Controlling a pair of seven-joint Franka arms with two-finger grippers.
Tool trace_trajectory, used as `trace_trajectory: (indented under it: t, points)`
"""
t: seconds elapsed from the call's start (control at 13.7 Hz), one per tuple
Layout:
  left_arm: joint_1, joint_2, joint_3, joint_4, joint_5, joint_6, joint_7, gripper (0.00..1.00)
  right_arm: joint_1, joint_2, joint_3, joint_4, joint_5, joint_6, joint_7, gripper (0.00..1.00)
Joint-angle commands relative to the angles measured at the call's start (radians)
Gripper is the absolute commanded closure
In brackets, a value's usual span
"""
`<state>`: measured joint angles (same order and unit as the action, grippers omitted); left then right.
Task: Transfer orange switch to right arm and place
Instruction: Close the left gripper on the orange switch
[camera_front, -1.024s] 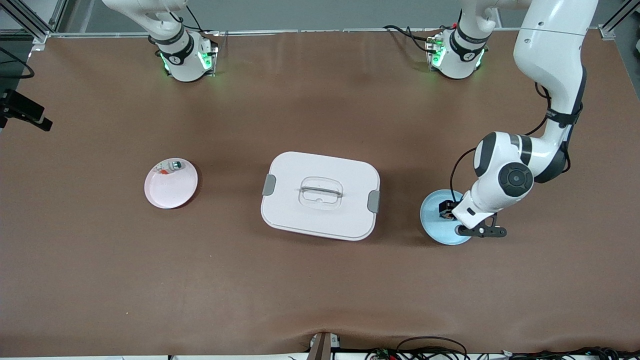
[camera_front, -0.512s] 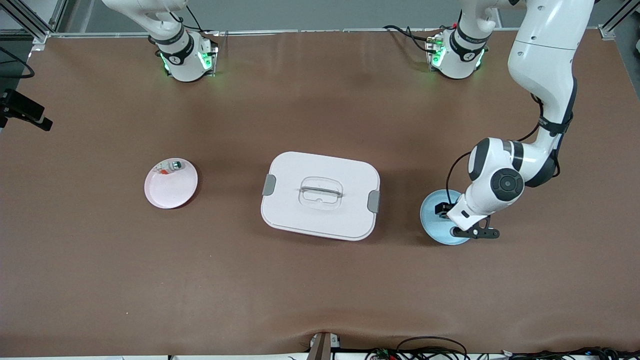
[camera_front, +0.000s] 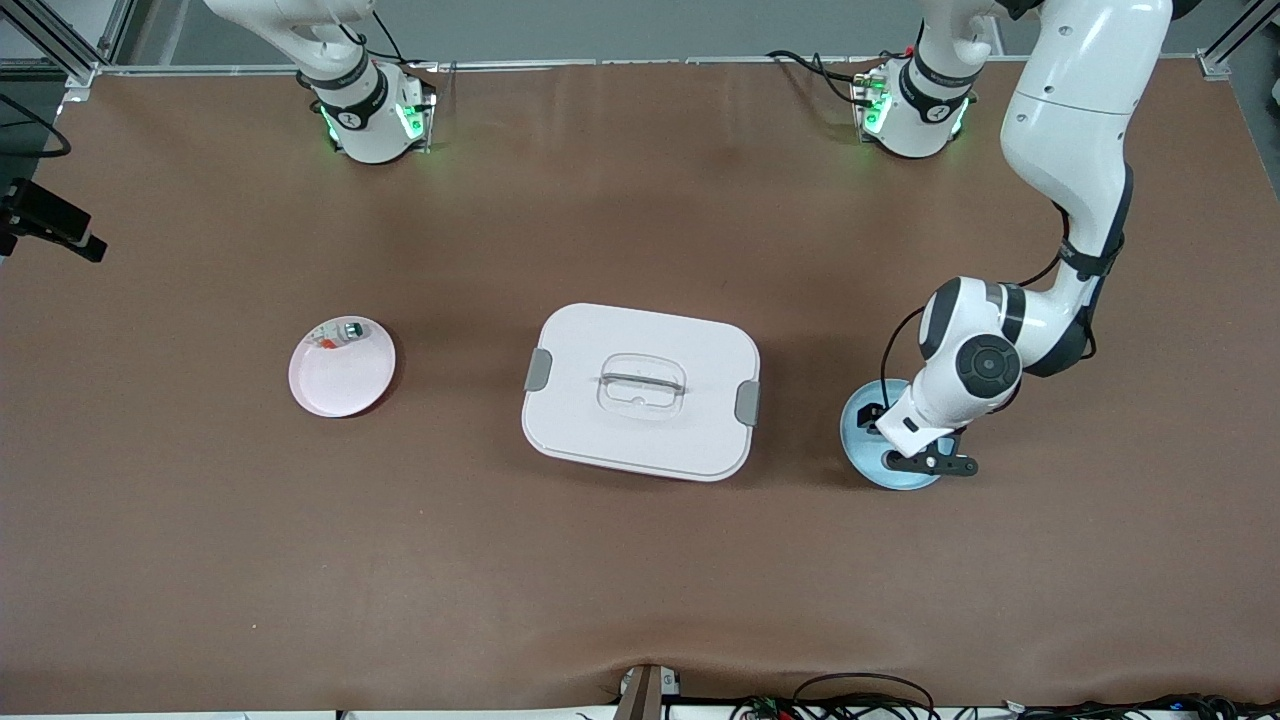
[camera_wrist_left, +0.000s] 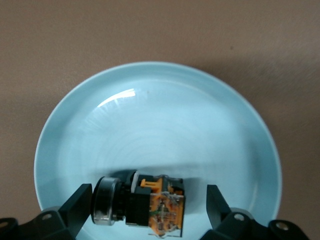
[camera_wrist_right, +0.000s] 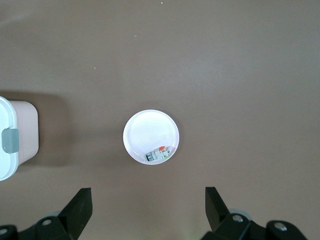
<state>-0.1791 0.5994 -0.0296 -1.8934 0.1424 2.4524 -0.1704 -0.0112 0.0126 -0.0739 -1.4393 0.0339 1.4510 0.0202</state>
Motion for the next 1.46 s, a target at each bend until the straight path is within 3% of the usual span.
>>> trace_trajectory:
  t: [0.0, 1.02, 1.24, 1.39]
  points:
    - [0.012, -0.007, -0.001, -0.032, 0.057, 0.036, -0.008, 0.0, -0.004, -0.028, 0.006, -0.032, 0.0, 0.009, 0.014, 0.0]
    - [0.013, -0.02, -0.009, -0.041, 0.054, 0.036, -0.027, 0.0, -0.006, -0.028, 0.006, -0.032, 0.0, 0.011, 0.014, 0.0]
    - [0.012, -0.023, -0.009, -0.043, 0.051, 0.034, -0.029, 0.36, -0.006, -0.028, 0.006, -0.032, 0.0, 0.011, 0.015, 0.0]
    - [0.009, -0.024, -0.009, -0.043, 0.051, 0.034, -0.052, 0.55, -0.006, -0.028, 0.006, -0.032, 0.0, 0.009, 0.015, 0.0]
